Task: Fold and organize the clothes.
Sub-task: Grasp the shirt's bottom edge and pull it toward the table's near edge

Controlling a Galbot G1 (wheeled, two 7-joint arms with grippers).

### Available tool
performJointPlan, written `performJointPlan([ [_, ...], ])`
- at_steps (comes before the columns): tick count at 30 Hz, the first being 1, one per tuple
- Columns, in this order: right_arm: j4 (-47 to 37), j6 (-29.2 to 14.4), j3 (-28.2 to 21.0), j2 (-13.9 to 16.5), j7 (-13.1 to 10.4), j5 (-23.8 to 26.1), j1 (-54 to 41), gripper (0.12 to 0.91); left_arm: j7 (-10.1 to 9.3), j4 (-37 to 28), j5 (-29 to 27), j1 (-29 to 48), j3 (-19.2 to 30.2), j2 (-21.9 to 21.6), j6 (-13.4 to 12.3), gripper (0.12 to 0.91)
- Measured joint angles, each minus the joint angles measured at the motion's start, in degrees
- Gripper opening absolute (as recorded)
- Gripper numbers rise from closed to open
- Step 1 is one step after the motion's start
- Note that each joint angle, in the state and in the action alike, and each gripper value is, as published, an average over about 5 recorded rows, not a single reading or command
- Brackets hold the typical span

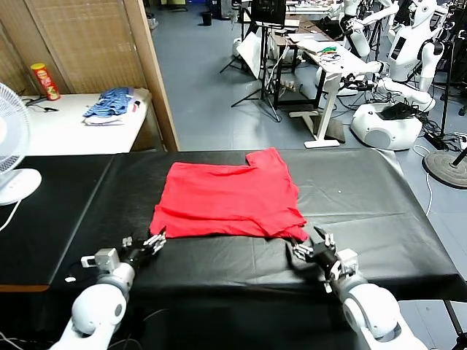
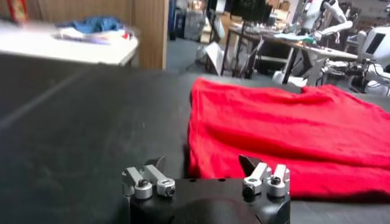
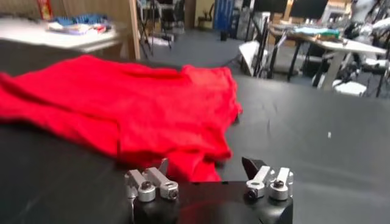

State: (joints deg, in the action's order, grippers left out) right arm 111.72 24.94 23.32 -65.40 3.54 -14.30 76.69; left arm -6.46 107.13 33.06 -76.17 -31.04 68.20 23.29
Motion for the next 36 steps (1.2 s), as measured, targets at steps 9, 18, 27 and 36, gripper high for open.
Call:
performJointPlan([
  [9,1.8,4.1,0.6,1.0,-3.0,-4.0,0.2,0.122,0.16,-1.1,0.3,-0.5,-0.1,-0.4,-0.2,0.249],
  [18,8.4,13.5,3.5,3.5,-6.6,-9.9,4.8,0.122,-1.77,3.3,-6.8,-4.3,-0.2,-3.3,1.6,0.127],
  [27,13.7,14.6,6.5,3.6,-6.8,-10.7,12.7,0.184,-1.49,11.7,-7.9,-13.0,-2.0,-6.9,2.6,0.127],
  [36,20.2,16.9,10.0,5.3,-6.7,-11.8,17.2,0.655,-3.85,16.8,-8.6,-18.3,-3.5,-7.2,6.3,0.337],
])
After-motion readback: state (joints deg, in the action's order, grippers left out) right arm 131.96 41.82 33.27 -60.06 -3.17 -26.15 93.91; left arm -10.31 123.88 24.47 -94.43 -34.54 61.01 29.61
